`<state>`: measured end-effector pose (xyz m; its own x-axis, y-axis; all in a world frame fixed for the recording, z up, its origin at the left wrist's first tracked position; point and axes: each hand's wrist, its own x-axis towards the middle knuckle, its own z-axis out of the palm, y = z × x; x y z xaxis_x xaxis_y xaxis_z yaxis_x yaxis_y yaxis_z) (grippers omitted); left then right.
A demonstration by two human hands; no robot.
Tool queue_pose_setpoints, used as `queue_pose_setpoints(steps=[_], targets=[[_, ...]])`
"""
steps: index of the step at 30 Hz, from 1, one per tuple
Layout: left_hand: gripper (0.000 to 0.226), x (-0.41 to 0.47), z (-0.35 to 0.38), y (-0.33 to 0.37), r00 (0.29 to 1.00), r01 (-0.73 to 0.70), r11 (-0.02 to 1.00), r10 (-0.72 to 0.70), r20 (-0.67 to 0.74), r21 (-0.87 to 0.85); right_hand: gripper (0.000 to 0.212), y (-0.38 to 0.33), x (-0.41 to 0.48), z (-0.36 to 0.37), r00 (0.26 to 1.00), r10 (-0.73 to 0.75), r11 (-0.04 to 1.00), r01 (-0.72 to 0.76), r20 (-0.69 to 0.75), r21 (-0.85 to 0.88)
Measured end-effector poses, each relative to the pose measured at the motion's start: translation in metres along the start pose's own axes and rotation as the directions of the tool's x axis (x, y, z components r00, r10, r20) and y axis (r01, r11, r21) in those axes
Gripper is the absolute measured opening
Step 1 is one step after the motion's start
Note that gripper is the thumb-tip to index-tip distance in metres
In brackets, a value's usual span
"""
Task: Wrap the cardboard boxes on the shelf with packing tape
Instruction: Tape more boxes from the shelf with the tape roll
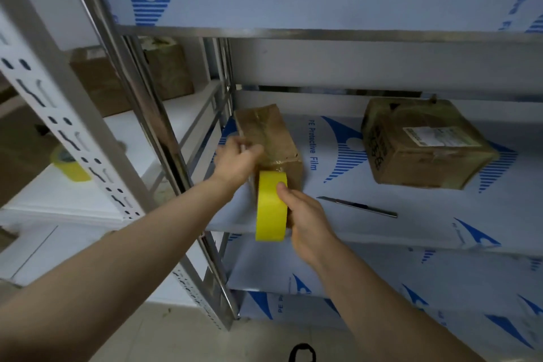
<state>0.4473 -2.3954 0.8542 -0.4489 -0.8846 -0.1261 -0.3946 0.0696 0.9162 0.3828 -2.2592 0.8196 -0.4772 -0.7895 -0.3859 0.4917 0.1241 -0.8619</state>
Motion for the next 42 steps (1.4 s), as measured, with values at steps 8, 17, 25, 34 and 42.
queue_pose_setpoints(steps=[8, 17, 25, 34, 42], targets=[[0.071, -0.024, 0.003, -0.002, 0.916, 0.379, 0.910, -0.343, 0.208, -0.169, 0.032, -0.017, -0.007, 0.007, 0.985, 0.063, 0.992, -0.043, 0.163, -0.120], [0.068, -0.028, -0.008, 0.006, 0.911, 0.397, 0.906, -0.369, 0.186, -0.148, 0.037, -0.081, 0.037, -0.004, 0.725, -0.396, -0.013, 0.610, 0.564, -0.793], [0.068, -0.029, 0.003, 0.001, 0.931, 0.363, 0.925, -0.356, 0.080, -0.114, 0.051, -0.064, 0.076, 0.007, 0.724, -0.124, -0.419, 0.581, 0.678, -0.697], [0.045, -0.041, 0.018, -0.021, 0.918, 0.390, 0.919, -0.383, 0.102, -0.055, 0.048, -0.064, 0.080, 0.008, 0.745, -0.130, -0.392, 0.568, 0.654, -0.724], [0.013, -0.042, 0.014, -0.005, 0.897, 0.426, 0.889, -0.391, 0.206, -0.166, 0.051, -0.059, 0.082, 0.013, 0.744, -0.191, -0.312, 0.573, 0.641, -0.758]])
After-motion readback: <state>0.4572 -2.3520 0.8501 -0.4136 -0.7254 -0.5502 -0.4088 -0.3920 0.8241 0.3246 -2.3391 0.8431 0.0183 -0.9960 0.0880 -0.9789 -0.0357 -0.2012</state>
